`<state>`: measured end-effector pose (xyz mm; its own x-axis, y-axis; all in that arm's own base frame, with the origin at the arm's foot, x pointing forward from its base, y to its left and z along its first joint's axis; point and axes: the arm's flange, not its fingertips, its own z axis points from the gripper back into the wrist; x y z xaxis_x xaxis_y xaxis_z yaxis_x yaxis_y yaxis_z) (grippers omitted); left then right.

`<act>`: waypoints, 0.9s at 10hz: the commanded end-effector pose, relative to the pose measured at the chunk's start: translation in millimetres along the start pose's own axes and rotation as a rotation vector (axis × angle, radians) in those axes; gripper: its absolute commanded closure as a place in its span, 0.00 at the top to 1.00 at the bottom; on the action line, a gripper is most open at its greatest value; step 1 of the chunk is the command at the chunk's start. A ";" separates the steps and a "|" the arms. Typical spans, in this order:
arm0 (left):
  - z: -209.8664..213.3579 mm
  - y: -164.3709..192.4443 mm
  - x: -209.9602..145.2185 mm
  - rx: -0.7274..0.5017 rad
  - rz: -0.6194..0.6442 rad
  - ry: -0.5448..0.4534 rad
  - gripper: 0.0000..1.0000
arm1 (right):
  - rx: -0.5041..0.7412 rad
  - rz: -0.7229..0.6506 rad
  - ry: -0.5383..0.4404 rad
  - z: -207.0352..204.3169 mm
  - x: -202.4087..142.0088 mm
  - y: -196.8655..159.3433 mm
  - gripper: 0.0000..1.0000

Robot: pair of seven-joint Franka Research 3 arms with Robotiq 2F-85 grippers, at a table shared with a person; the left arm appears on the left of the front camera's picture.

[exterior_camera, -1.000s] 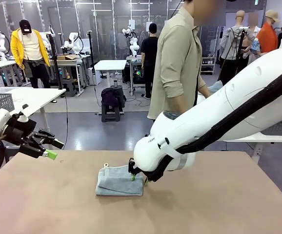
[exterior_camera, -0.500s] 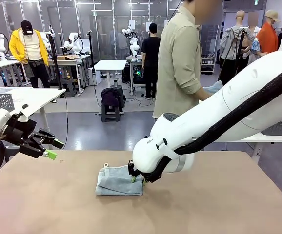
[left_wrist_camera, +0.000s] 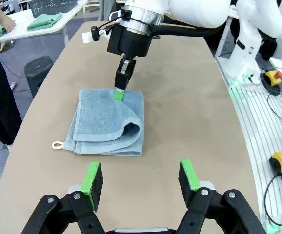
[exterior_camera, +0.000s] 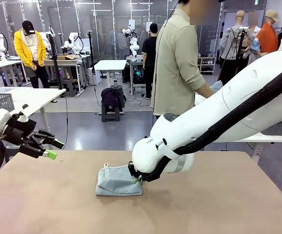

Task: Fold the towels and place them in the basket.
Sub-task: Place the folded Towel with hook on the right side of the table.

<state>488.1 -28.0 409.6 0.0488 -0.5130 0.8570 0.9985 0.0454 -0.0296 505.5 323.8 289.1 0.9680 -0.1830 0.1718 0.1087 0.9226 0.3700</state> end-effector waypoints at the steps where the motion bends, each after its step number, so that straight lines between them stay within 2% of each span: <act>1: 0.6 -2.4 2.5 0.005 0.007 -0.006 0.79 | 0.009 0.024 -0.003 3.9 -4.8 -1.9 0.12; 2: 0.6 -2.4 2.5 0.005 0.007 -0.006 0.79 | 0.009 0.025 -0.005 7.2 -4.9 -2.1 0.00; 3: 0.6 -2.4 2.5 0.005 0.007 -0.006 0.79 | 0.011 0.007 -0.073 12.3 -3.0 -2.7 0.00; 4: 0.6 -2.4 2.5 0.005 0.007 -0.006 0.79 | 0.002 0.010 -0.003 2.2 -0.1 1.2 0.00; 9: 0.6 -2.4 2.5 0.005 0.007 -0.006 0.79 | 0.002 0.010 -0.003 2.2 -0.1 1.2 0.00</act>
<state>488.1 -28.0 409.6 0.0488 -0.5130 0.8570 0.9985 0.0454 -0.0297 504.8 321.7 293.1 0.9673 -0.1772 0.1813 0.1003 0.9243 0.3683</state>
